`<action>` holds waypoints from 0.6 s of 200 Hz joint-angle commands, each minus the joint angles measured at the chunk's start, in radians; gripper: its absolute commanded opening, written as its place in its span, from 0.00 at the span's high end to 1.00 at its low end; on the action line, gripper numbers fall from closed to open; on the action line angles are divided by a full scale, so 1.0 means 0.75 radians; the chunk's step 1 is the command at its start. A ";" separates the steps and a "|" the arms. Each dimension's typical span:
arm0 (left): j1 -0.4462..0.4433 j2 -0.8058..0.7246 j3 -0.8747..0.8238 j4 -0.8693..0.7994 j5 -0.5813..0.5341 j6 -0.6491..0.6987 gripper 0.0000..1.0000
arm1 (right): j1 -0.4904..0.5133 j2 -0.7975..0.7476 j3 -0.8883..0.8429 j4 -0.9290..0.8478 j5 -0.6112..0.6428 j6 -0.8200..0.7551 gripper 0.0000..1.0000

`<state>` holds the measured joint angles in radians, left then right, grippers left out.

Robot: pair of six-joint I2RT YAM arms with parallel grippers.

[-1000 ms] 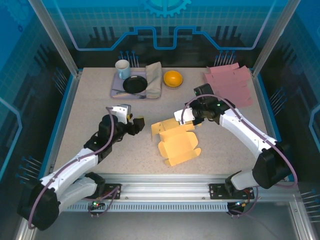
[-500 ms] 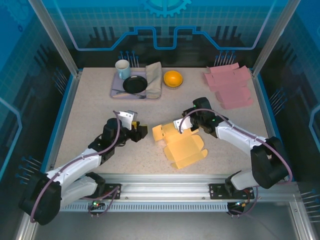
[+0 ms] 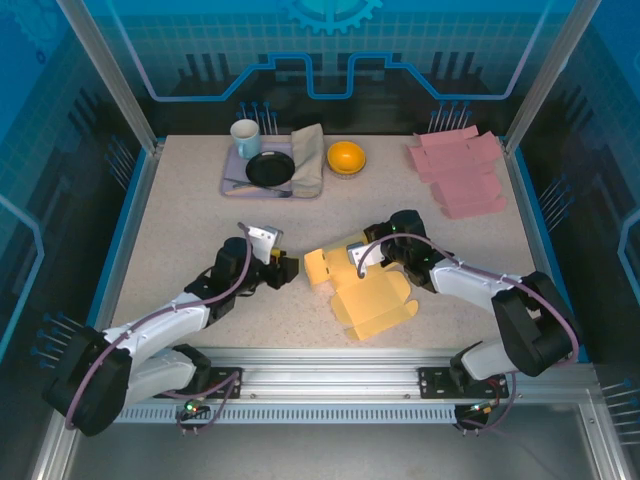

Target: Fold the paper box

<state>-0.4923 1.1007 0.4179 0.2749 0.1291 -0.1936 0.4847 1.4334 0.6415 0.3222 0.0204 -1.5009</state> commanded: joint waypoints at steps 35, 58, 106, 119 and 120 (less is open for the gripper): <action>-0.035 0.051 0.058 -0.053 0.019 0.078 0.49 | 0.035 0.029 -0.061 0.484 0.046 0.046 1.00; -0.034 0.055 0.067 -0.073 -0.011 0.090 0.49 | 0.039 0.045 -0.065 0.504 0.029 0.055 1.00; -0.035 -0.013 0.030 -0.081 -0.143 0.098 0.50 | 0.045 0.151 -0.091 0.559 0.046 0.048 1.00; -0.033 -0.030 0.020 -0.075 -0.151 0.096 0.50 | 0.045 0.184 -0.090 0.582 0.057 0.048 1.00; -0.034 -0.031 0.021 -0.074 -0.151 0.096 0.50 | 0.044 0.187 -0.091 0.583 0.057 0.049 1.00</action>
<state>-0.5117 1.1187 0.4366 0.2207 0.0616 -0.1463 0.5053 1.5257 0.5892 0.6727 0.0471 -1.4857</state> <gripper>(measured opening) 0.500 0.043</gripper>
